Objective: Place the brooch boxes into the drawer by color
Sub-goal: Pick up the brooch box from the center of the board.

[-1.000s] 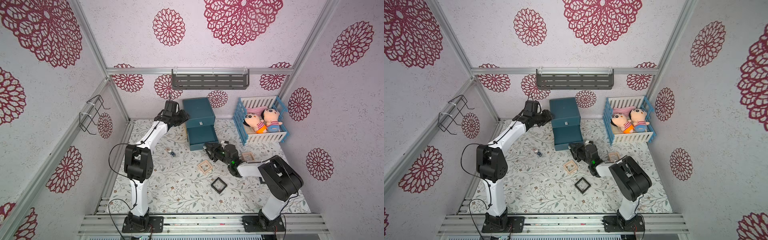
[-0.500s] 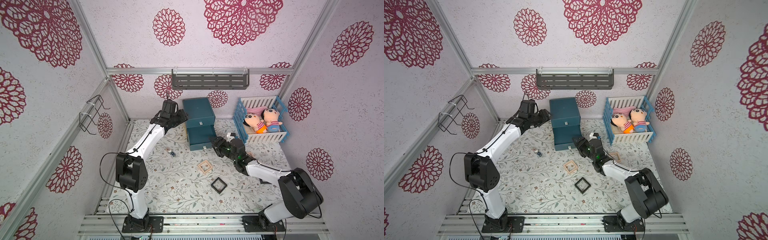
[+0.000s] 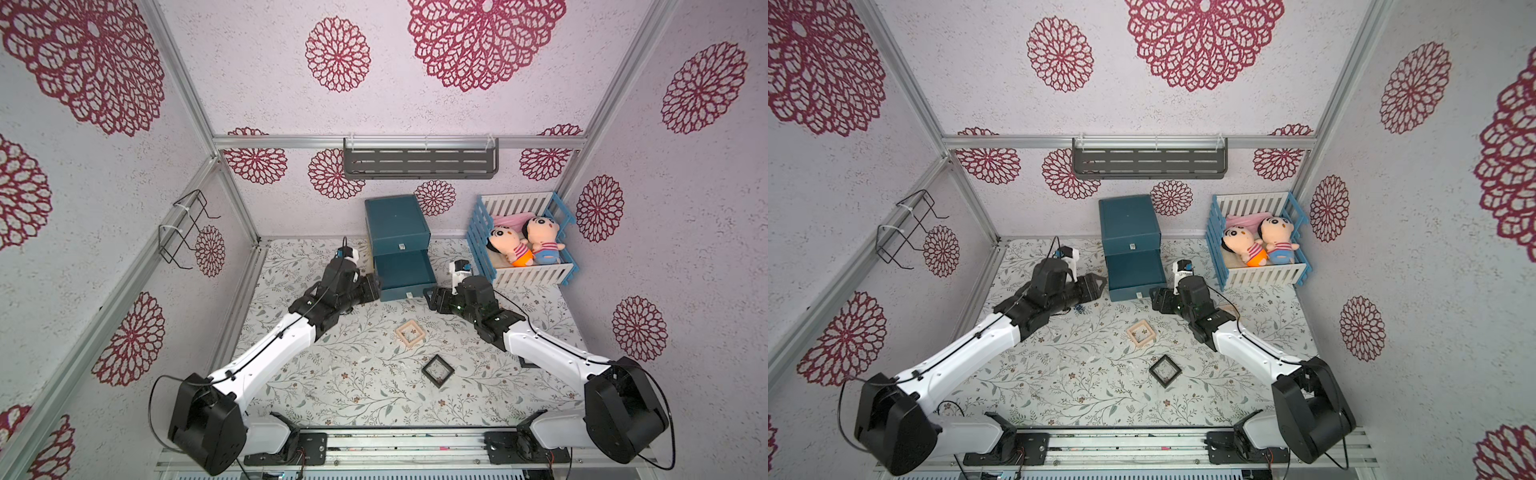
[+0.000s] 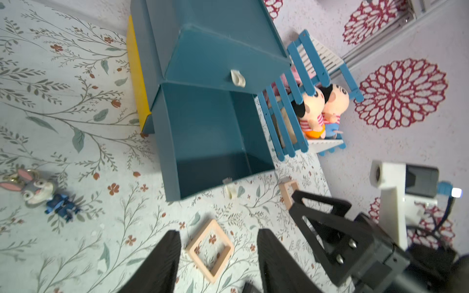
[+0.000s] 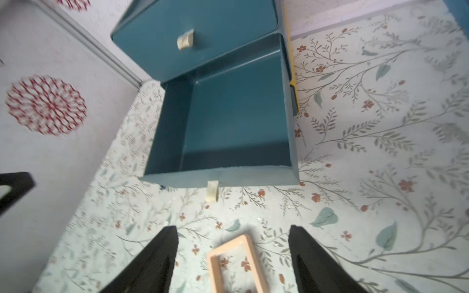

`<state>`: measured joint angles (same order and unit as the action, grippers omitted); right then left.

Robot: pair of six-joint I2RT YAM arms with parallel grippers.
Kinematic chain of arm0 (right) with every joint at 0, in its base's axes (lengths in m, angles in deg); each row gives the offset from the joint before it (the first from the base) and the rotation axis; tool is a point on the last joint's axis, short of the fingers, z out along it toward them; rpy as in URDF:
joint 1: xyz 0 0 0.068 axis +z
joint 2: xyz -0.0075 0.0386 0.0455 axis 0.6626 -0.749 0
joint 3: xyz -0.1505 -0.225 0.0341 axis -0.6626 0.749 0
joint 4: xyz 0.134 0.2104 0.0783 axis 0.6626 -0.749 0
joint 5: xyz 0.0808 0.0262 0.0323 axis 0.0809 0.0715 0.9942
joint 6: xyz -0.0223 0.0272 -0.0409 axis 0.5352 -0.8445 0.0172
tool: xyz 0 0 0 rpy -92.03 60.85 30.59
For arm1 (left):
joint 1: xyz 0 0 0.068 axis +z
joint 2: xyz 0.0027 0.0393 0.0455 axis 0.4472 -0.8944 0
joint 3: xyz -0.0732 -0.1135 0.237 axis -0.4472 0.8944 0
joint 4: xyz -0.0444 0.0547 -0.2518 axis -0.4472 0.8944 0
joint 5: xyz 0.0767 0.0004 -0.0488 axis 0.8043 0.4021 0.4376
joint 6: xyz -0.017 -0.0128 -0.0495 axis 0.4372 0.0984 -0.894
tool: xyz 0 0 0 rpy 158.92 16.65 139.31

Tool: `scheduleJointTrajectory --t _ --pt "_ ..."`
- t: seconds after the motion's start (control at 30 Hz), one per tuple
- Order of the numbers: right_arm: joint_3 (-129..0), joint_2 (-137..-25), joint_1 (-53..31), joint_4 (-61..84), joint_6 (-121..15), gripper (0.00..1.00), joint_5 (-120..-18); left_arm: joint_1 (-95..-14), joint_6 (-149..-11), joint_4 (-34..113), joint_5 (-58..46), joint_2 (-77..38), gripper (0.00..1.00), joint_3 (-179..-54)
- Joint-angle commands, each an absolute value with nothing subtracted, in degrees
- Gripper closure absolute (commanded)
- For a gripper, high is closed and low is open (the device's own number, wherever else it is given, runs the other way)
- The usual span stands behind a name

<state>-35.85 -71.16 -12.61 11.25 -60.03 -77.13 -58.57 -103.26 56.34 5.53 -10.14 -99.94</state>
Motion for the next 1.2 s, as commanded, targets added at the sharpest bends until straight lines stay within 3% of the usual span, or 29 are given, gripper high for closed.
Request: scheduleJointTrajectory --t 0.0,0.3,0.7,1.17 --pt "-34.97 -68.02 -9.99 9.63 -47.4 0.24 -79.72 -62.46 -101.67 51.88 10.44 -3.91 0.44 -93.7" --pt "-29.06 -67.35 -3.54 12.64 -40.43 0.19 -78.51 -72.72 -105.93 52.98 19.37 7.54 0.45 -81.85" --pt "-26.56 -72.36 -1.34 16.11 -37.48 0.09 -78.16 -85.43 -109.2 64.53 30.44 10.09 0.45 -80.87" --pt "-28.69 -80.83 0.43 19.07 -32.44 0.06 -80.18 -87.73 -113.88 64.75 36.44 13.38 0.44 -78.95"
